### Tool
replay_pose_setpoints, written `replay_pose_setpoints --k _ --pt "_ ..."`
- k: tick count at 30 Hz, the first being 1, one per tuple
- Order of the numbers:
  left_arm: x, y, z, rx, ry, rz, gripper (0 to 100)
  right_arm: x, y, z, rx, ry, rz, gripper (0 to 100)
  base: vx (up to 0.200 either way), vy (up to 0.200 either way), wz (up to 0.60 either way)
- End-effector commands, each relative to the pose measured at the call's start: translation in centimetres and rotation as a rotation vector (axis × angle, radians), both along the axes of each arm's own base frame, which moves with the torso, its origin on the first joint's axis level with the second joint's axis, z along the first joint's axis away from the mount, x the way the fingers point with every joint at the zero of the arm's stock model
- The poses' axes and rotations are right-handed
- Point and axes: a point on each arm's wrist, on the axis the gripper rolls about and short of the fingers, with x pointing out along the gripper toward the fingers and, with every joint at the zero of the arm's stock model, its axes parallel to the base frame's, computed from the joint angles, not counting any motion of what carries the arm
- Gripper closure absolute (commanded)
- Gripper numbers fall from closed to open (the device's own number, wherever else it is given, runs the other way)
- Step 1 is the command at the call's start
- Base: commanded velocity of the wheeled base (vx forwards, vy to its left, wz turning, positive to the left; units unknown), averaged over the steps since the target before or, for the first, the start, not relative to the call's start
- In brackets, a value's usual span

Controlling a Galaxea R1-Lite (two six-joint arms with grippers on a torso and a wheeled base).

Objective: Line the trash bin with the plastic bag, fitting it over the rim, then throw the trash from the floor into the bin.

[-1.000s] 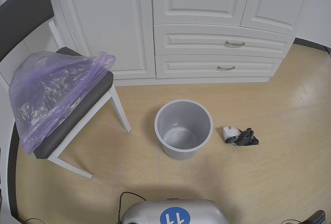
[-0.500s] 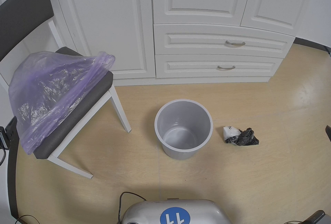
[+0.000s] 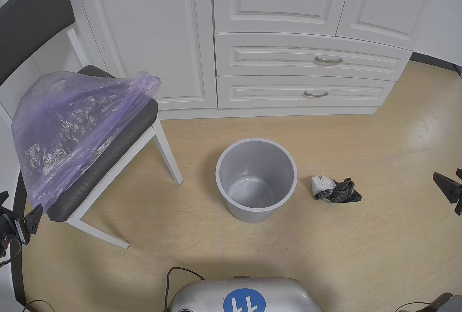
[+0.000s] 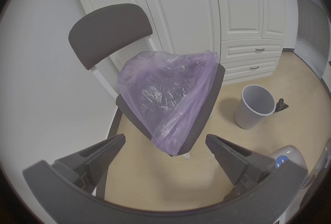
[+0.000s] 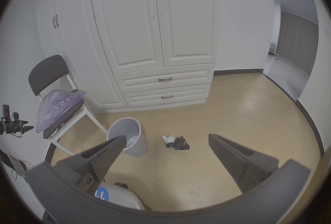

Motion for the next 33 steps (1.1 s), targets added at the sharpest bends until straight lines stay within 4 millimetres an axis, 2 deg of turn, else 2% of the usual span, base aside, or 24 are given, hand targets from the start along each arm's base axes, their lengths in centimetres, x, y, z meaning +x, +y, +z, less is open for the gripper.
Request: replay_pose_setpoints --k 1,12,22,33 --pt "-0.1 -0.1 -0.3 -0.001 0.004 -0.006 0 0.5 0.0 -0.3 0.000 0.029 0.001 0 0.000 0.000 0.00" --pt "0.9 0.4 -2.1 0.025 0.127 -0.025 0 0.6 0.0 -0.6 0.001 0.043 0.003 0 0.000 0.000 0.00" --pt "1.7 0.8 -2.9 -0.005 0.189 -0.027 0 0.7 0.0 -0.6 0.001 0.047 0.004 0 0.000 0.000 0.00" --pt "4.3 2.5 -4.3 0.005 0.185 0.043 0 0.4 0.0 -0.5 0.000 0.032 0.008 0 0.000 0.000 0.00"
